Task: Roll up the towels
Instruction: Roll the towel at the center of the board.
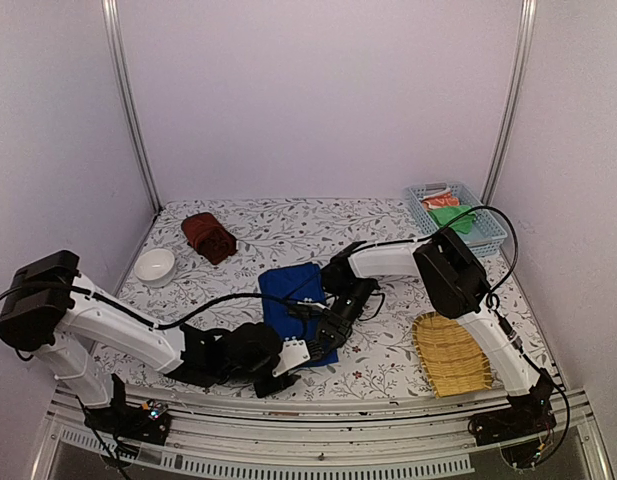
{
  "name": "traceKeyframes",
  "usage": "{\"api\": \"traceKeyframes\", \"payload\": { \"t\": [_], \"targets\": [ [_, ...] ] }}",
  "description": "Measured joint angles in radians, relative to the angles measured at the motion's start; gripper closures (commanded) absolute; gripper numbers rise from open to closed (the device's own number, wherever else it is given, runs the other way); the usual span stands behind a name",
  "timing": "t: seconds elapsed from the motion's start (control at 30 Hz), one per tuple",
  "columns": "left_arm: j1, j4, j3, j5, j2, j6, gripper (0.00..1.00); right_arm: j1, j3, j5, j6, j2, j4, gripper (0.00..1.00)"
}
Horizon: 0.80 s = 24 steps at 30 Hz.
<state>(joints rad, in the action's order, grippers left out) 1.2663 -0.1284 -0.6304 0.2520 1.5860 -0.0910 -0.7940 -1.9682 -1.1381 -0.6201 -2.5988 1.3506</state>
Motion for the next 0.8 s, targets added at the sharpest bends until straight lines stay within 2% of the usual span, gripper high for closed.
{"api": "traceKeyframes", "payload": {
  "t": [0.23, 0.33, 0.5, 0.57, 0.73, 0.8],
  "targets": [
    [0.000, -0.006, -0.036, 0.015, 0.080, -0.077, 0.57, 0.000, 0.000, 0.000, 0.000, 0.000, 0.001, 0.97],
    [0.000, -0.003, -0.054, 0.017, 0.097, -0.085, 0.64, 0.002, 0.000, 0.001, 0.000, 0.000, 0.006, 0.96],
    [-0.002, 0.051, -0.153, 0.051, 0.175, -0.079, 0.81, 0.007, 0.004, 0.002, -0.021, 0.000, 0.033, 0.82],
    [-0.002, 0.079, -0.201, 0.064, 0.211, -0.074, 0.86, 0.011, 0.014, 0.003, -0.029, 0.005, 0.045, 0.73],
    [-0.002, 0.152, -0.290, 0.080, 0.260, -0.069, 0.99, 0.042, 0.057, 0.042, -0.052, 0.055, 0.052, 0.65],
    [-0.003, 0.175, -0.302, 0.068, 0.260, -0.069, 1.00, 0.059, 0.066, 0.077, -0.053, 0.090, 0.040, 0.64]
  ]
}}
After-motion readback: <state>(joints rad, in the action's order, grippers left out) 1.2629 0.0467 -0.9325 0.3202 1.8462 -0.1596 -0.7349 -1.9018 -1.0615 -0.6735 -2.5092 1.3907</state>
